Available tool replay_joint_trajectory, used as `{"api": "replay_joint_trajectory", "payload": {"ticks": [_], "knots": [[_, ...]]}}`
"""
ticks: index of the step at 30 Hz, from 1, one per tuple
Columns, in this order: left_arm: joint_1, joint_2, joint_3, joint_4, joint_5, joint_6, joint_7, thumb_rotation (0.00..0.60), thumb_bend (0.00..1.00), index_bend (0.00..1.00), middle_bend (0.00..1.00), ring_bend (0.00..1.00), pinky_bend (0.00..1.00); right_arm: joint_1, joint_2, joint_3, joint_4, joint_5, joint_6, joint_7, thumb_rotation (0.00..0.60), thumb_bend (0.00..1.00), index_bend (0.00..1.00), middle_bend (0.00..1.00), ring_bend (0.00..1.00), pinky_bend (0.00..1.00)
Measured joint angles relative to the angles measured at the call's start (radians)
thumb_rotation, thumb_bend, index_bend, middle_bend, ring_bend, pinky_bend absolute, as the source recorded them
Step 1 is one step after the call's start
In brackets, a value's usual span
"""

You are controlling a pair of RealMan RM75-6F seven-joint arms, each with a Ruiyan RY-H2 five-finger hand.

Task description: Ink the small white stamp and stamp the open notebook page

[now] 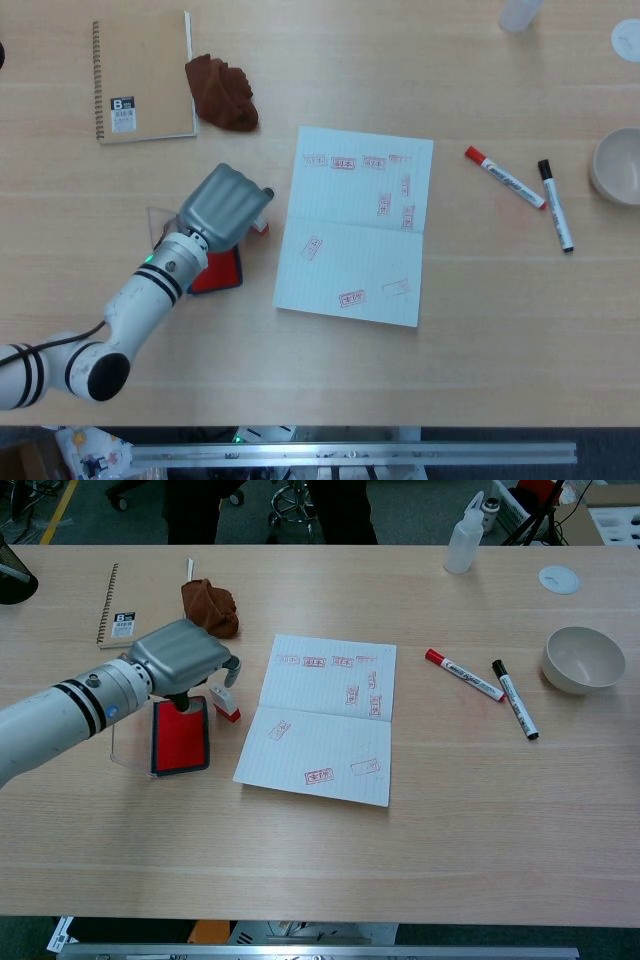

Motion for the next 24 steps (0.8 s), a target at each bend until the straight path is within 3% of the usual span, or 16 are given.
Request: {"api": "replay_joint_trajectory", "payload": {"ticks": [14,24], "knots": [[-0.003,-0.065,0.018,0.015,-0.072,0.049,0.048,0.600,0.21,0.44,1.00,1.00,1.00,-0.011,0.004,-0.008,0.019,0.000,0.004,0.023,0.600,0.15,0.21,0.36,0.27,0.39],[-0.011,-0.077,0.027,0.045,-0.049,0.044,0.017,0.600,0.22,0.48,1.00,1.00,1.00,-0.014,0.008,-0.008,0.016,0.004,0.003,0.022,0.600,0.15,0.21,0.36,0.27,0.40]]}}
